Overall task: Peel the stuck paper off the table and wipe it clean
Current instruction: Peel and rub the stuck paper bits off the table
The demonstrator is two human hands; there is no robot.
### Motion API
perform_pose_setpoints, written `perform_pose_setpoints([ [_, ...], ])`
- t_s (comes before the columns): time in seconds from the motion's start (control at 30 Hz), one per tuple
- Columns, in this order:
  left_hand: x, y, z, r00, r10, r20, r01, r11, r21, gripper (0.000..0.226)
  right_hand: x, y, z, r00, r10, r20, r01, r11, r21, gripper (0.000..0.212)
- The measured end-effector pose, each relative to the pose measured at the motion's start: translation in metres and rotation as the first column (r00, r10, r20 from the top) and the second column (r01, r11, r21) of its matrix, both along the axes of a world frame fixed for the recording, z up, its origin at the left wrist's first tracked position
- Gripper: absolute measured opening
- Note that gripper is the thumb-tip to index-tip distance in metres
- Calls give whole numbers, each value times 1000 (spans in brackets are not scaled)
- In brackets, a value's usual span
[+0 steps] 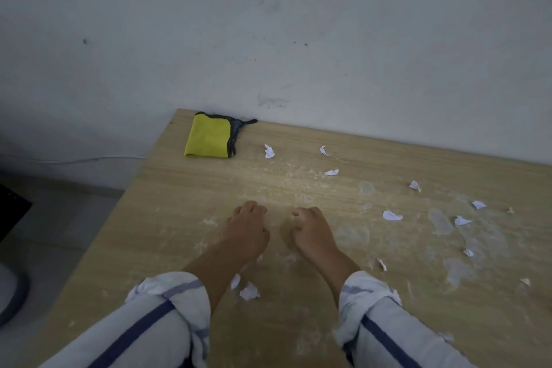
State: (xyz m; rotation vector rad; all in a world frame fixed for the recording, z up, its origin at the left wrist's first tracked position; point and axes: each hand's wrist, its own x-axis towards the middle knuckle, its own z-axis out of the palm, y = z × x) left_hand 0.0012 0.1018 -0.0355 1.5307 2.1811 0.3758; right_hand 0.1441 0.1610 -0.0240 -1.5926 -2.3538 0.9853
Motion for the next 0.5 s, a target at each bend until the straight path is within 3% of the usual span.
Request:
perform_pose_setpoints([
  [0.13, 10, 48, -10, 996, 58, -61, -60, 998, -34, 51, 7, 57, -1, 999, -27, 21, 26, 999, 46, 43],
  [0.27, 18, 74, -21, 976, 182, -123, -178, 983, 44, 41, 12, 106, -1, 995, -26, 96, 14, 993, 116, 49],
  [0.5, 26, 90, -40, 962, 241, -131, -241, 970, 19, 62, 18, 141, -15, 977, -2, 215, -20, 995, 101, 61],
])
